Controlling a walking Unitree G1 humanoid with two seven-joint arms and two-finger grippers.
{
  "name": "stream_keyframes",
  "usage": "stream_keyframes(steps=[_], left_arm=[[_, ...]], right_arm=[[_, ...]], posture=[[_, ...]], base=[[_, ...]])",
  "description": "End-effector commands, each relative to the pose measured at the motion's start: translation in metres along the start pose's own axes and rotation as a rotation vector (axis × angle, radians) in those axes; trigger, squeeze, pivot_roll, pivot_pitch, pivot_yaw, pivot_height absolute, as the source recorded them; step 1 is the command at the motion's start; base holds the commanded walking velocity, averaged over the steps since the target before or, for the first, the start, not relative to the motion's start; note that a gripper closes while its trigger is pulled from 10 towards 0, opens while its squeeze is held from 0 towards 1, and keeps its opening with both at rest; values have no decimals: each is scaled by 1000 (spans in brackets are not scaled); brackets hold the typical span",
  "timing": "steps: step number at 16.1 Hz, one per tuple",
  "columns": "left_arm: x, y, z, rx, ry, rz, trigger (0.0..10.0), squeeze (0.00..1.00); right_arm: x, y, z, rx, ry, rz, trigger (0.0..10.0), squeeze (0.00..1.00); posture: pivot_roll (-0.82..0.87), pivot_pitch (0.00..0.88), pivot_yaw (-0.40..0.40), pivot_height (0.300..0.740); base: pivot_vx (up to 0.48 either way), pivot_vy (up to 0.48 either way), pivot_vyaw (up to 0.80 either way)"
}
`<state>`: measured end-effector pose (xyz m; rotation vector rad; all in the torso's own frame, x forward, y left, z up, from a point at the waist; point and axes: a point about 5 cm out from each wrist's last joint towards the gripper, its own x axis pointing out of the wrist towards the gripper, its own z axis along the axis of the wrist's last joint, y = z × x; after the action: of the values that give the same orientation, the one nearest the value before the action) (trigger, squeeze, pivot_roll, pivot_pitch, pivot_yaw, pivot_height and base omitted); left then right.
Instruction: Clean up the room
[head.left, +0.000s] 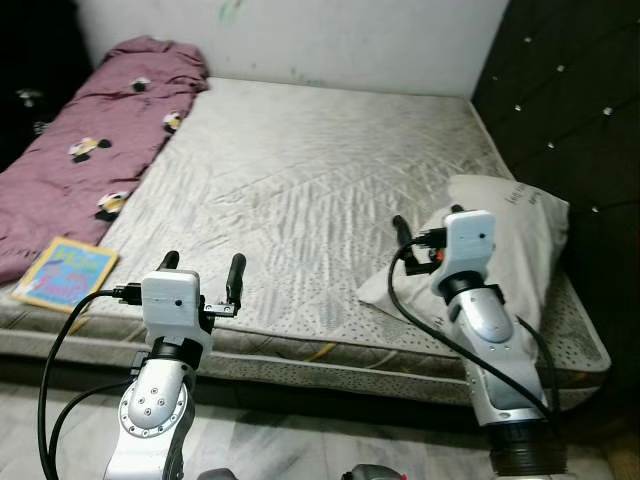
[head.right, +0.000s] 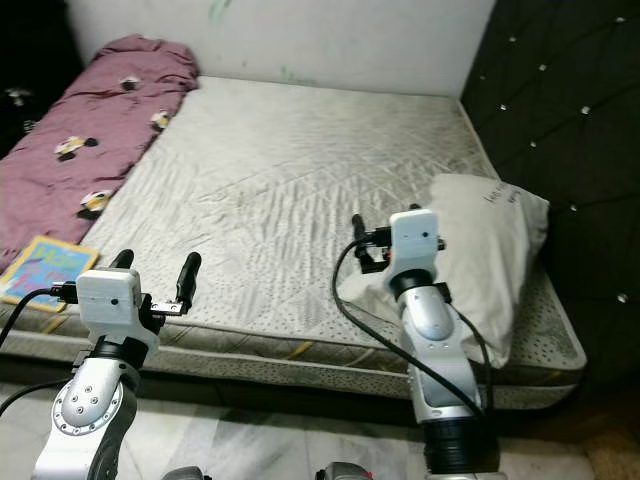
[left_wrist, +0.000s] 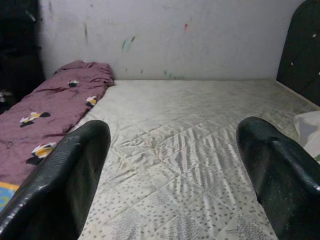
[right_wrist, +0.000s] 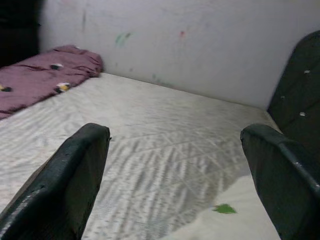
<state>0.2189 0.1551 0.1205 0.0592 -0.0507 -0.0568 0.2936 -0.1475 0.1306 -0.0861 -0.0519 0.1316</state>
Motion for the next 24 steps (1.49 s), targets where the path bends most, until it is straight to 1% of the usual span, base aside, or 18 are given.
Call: stream_keyframes(steps=[1, 3, 4, 15, 21, 24], left_arm=[[0, 1, 2, 3, -14, -9, 10000, 0], [-1, 0, 3, -3, -20, -19, 10000, 0], [-1, 0, 3, -5, -20, -19, 10000, 0], [0, -1, 2, -13, -21, -36, 10000, 0], [0, -1, 2, -11, -21, -39, 10000, 0], [0, 0, 1, -10, -18, -26, 10000, 0]], right_arm=[[2, 0, 4, 9, -17, 5, 10000, 0], [3, 0, 3, 20, -6, 8, 10000, 0], [3, 0, 3, 19, -7, 8, 10000, 0], [6, 0, 4, 17, -5, 4, 10000, 0], [7, 0, 5, 19, -13, 5, 10000, 0], [8, 0, 5, 16, -14, 4, 10000, 0]], posture=[[-35, 0, -65, 740], [-34, 0, -67, 740], [-34, 0, -67, 740], [-33, 0, -69, 740], [-31, 0, -70, 740], [-33, 0, -70, 740]], base=[[0, 0, 0], [261, 0, 0], [262, 0, -456], [302, 0, 0], [332, 0, -654], [201, 0, -163]])
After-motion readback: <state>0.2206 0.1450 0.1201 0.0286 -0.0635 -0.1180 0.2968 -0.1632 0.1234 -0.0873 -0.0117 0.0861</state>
